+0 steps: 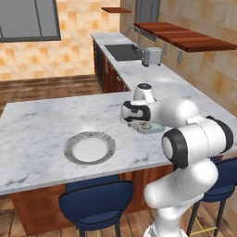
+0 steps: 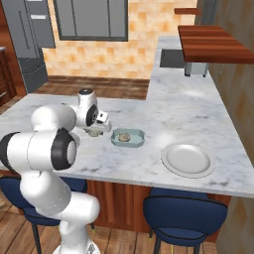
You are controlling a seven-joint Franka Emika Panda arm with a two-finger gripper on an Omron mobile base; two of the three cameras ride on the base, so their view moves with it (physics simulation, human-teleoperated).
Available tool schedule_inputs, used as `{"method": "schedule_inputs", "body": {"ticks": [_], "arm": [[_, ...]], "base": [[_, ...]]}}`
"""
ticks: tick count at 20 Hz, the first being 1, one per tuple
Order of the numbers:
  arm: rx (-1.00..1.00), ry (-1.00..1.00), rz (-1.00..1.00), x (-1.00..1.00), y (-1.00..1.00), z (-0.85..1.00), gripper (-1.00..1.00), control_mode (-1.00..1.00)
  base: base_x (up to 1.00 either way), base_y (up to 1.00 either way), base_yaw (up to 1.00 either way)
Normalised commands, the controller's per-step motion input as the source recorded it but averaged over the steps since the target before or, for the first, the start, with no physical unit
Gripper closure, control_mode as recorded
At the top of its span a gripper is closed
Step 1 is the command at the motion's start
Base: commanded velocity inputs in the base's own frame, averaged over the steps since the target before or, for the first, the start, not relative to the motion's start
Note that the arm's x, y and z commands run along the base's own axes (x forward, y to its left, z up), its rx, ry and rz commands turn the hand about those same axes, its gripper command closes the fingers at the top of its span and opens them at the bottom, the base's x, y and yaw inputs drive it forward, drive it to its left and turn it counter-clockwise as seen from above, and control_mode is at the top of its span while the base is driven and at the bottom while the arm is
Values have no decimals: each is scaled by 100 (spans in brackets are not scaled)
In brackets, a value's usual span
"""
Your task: Place two dumplings into each of the tupperware containers and then place the containers in the fridge.
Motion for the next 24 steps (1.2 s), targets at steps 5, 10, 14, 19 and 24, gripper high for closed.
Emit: {"method": "schedule_inputs", "body": {"ticks": [5, 10, 14, 19, 24], "arm": [[0, 5, 2, 24, -85, 4, 100, -100], [0, 4, 3, 62, -70, 0, 100, -100], [0, 0, 3, 56, -52, -13, 100, -100], [0, 0, 0, 51, -29, -38, 100, -100], [0, 0, 0, 20, -15, -49, 100, -100]], "base": [[0, 0, 0], [0, 0, 0], [0, 0, 0], [0, 0, 0], [0, 0, 0]]}}
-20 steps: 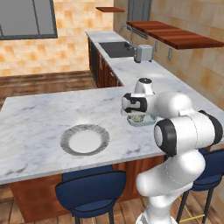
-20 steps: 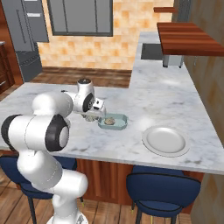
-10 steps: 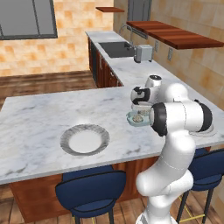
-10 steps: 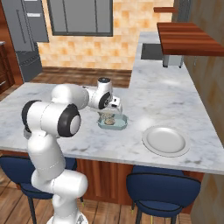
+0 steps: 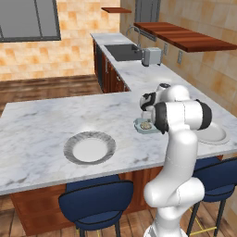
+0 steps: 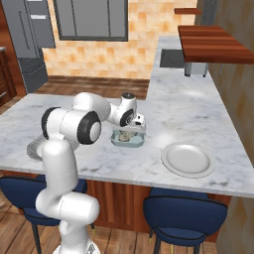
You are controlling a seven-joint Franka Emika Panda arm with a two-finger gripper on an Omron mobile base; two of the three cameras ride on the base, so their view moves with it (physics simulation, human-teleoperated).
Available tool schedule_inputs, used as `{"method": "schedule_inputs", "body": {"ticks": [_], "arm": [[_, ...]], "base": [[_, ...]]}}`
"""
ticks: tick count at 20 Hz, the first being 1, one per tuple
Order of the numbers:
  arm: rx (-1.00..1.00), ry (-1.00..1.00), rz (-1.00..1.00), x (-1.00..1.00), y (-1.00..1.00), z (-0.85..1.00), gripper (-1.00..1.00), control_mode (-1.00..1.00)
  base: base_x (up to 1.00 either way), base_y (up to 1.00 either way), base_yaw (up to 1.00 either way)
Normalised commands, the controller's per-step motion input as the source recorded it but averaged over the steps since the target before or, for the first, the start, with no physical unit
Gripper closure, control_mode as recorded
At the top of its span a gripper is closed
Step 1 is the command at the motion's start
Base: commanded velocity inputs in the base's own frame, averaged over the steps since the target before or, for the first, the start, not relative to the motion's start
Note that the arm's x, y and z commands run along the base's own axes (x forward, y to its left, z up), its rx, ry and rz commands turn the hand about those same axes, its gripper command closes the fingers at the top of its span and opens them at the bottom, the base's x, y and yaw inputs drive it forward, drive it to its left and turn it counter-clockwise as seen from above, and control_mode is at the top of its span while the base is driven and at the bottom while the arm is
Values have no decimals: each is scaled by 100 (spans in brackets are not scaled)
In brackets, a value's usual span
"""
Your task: Place two dumplings into each of the tupperware containers and then place the containers in the fridge.
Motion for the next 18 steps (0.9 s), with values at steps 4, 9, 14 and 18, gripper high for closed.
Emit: {"method": "schedule_inputs", "body": {"ticks": [4, 9, 14, 18], "arm": [[0, 0, 0, 23, -21, -35, 100, -100], [0, 0, 0, 12, -11, -17, 100, -100], [0, 1, 0, 22, 0, -5, 100, -100], [0, 0, 0, 27, 0, -16, 100, -100]], "base": [[0, 0, 0], [0, 0, 0], [0, 0, 0], [0, 0, 0]]}}
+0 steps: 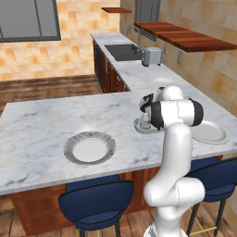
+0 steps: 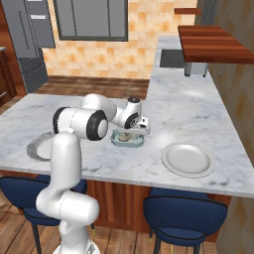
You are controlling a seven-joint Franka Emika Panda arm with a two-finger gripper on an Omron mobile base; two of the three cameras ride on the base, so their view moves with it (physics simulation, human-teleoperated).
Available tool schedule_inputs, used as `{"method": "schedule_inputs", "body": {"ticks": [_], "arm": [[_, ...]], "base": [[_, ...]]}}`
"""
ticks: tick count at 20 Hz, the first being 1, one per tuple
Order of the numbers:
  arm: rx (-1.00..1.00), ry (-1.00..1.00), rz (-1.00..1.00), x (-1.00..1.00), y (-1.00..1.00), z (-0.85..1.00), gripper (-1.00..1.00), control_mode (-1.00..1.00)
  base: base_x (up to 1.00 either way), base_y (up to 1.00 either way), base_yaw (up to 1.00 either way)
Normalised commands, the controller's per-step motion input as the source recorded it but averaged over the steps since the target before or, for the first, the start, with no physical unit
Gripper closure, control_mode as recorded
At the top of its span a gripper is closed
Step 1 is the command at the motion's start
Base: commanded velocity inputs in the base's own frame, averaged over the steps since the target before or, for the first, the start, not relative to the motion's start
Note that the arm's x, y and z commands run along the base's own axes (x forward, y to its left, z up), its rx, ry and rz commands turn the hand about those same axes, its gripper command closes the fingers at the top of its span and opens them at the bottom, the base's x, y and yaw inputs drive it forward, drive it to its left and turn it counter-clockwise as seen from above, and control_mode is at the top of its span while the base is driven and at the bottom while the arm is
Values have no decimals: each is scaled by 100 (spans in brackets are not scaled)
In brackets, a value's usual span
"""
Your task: Place two dumplings into each of the tupperware containers and then place the containers in the fridge.
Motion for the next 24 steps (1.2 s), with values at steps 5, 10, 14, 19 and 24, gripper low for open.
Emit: {"method": "schedule_inputs", "body": {"ticks": [5, 10, 14, 19, 24], "arm": [[0, 0, 0, 13, -1, -12, -100, -100], [0, 0, -1, -10, 0, 0, -100, -100], [0, 0, -3, -28, 0, 0, -100, -100], [0, 0, -6, -32, 2, 2, -100, -100], [0, 0, -17, -34, -10, 13, -100, -100]], "base": [[0, 0, 0], [0, 0, 0], [0, 0, 0], [0, 0, 0], [0, 0, 0]]}}
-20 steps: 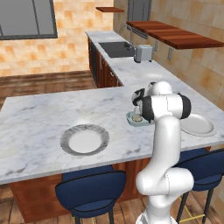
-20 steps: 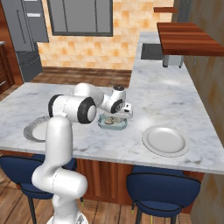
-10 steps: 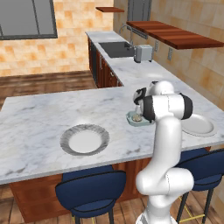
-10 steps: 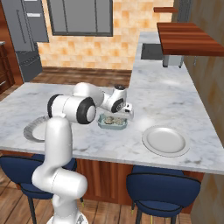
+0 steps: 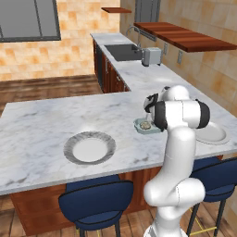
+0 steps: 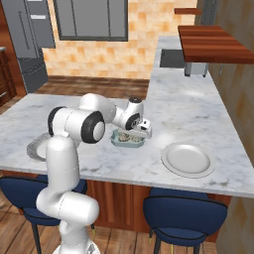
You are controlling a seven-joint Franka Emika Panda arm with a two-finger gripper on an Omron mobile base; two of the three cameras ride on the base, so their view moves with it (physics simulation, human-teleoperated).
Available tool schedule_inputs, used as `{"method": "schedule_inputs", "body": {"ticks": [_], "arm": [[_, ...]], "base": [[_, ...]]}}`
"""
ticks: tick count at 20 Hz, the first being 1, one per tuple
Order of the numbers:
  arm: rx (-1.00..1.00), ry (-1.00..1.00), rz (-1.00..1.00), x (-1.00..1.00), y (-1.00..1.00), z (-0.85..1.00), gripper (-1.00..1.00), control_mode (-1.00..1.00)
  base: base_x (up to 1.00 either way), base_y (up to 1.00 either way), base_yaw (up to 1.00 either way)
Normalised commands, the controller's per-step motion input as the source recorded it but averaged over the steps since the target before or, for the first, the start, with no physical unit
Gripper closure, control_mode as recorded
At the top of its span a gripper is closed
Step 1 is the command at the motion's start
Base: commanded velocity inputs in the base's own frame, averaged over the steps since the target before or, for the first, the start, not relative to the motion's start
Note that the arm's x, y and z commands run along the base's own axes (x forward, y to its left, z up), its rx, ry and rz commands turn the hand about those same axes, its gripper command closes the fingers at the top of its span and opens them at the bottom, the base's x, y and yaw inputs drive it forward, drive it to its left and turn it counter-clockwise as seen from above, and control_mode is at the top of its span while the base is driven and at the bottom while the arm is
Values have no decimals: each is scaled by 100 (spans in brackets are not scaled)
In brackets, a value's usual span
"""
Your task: Place two dumplings into each of the tupperware containers and then place the containers in the fridge.
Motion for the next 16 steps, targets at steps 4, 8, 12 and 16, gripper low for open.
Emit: {"method": "schedule_inputs", "body": {"ticks": [4, 8, 12, 16], "arm": [[0, 2, -17, -21, -8, 10, -100, -100], [0, 11, -12, 0, -11, 0, -100, -100], [2, 9, -3, 0, -20, -1, -100, -100], [1, 9, 0, 17, -6, -11, -100, -100]], "base": [[0, 0, 0], [0, 0, 0], [0, 0, 0], [0, 0, 0]]}}
